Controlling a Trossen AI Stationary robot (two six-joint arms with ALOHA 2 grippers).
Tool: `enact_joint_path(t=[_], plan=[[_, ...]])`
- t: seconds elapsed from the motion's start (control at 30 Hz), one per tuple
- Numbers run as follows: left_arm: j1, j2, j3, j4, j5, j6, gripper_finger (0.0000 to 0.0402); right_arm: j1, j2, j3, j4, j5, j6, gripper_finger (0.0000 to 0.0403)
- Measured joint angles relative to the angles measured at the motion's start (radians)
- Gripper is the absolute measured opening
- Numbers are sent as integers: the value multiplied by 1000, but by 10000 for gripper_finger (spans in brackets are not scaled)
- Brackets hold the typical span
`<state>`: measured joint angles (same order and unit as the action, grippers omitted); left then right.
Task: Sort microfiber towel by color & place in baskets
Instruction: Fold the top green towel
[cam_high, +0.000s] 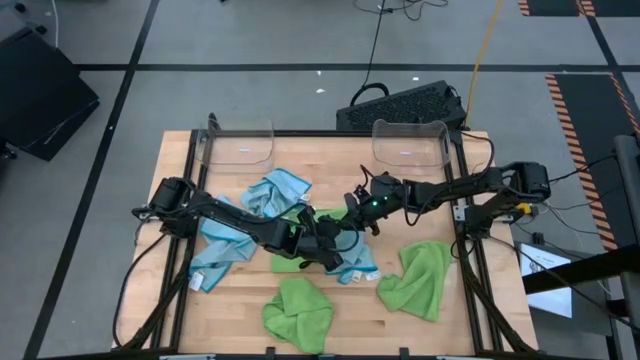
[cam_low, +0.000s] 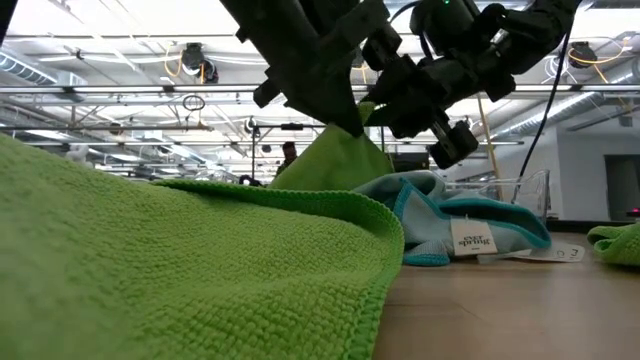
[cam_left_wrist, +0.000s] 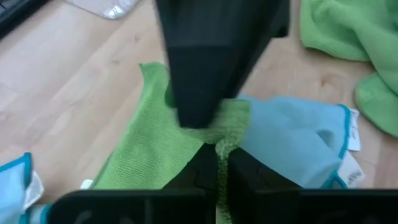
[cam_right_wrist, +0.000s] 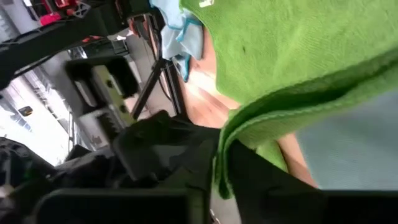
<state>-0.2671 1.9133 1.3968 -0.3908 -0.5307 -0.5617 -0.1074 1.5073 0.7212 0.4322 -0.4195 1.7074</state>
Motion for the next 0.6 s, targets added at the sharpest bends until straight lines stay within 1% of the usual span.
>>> enact_joint_path(t=[0.07, 0.17, 0.23, 0.3, 0.4, 0.47, 0.53, 0.6], plan=[[-1, 0, 0, 1, 22, 3, 7, -8, 0, 1, 1, -1, -9, 93], [-4, 0, 0, 0, 29, 3, 6, -35, -1, 2, 1, -3, -55, 154], [-9, 0, 0, 0, 29, 3, 5, -64, -1, 2, -3, -38, -101, 194], [-14, 0, 0, 0, 29, 3, 4, -99, -1, 2, -11, -112, -171, 230], [-25, 0, 0, 0, 28, 3, 4, -154, -1, 2, -22, -269, -312, 266], [-31, 0, 0, 0, 27, 3, 3, -189, -1, 2, -26, -381, -414, 279], [-38, 0, 0, -1, 26, 6, 3, -220, -2, 2, -25, -484, -513, 283], [-44, 0, 0, -1, 27, 18, 3, -241, -2, 2, -26, -544, -627, 281]])
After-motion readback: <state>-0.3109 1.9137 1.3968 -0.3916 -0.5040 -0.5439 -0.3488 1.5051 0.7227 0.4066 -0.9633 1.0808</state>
